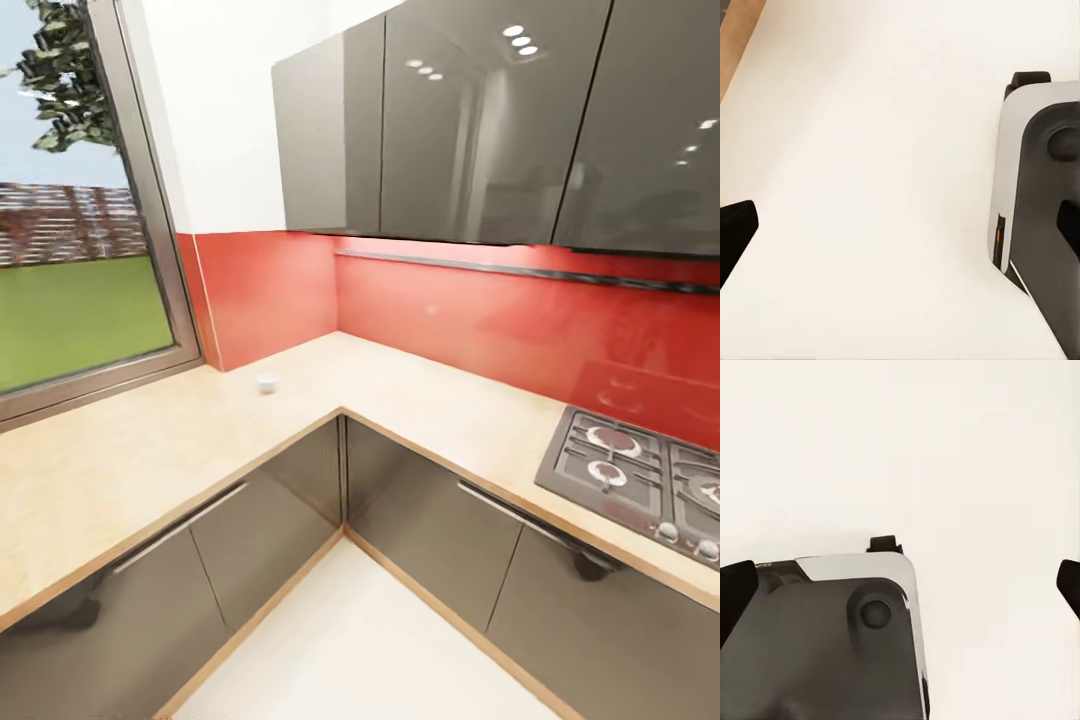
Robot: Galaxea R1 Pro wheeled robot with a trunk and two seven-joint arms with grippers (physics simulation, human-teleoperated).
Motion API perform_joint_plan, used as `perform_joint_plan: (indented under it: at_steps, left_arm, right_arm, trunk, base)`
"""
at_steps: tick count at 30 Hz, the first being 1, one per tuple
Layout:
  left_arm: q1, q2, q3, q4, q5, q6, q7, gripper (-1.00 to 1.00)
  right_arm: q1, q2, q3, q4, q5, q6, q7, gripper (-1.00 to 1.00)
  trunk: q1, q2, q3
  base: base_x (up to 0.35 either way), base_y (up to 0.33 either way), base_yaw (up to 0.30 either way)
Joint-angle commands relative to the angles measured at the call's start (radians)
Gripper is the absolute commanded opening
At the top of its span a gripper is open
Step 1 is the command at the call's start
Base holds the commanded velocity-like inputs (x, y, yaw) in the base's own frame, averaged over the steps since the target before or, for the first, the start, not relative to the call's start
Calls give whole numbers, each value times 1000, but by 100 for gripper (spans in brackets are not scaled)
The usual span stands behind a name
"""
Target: Set up a coffee station on the kitchen countertop: keep the coffee maker on the countertop, move the bottle of coffee from the kitchen shelf to the counter next to the coffee maker, place a paper coffee filter on top of the coffee maker, put the saucer next to the coffee maker with the coffee cup on the saucer, and place the electric kettle next to the coffee maker.
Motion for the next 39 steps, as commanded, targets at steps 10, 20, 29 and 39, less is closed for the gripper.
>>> perform_joint_plan:
  at_steps: [10, 20, 29, 39]
  left_arm:
    - [-1, 1, 10, -2, -9, 0, 8, 100]
    - [-1, 1, 11, -1, -8, -10, 3, 100]
    - [-1, 1, 12, -2, -5, -8, -7, 100]
    - [-1, -2, 13, -2, -2, -12, -7, 100]
  right_arm:
    - [-1, 0, -2, 1, -8, -4, 1, 100]
    - [-1, 0, -2, 1, -8, -4, 1, 100]
    - [-1, 0, -2, 1, -8, -4, 1, 100]
    - [-1, 1, -1, 1, -8, -4, 1, 100]
  trunk:
    - [1, -2, -2]
    - [1, -2, -2]
    - [1, -2, -2]
    - [1, -2, -2]
  base:
    - [44, -272, 272]
    - [1, -15, 273]
    - [0, 0, 273]
    - [0, -24, 273]
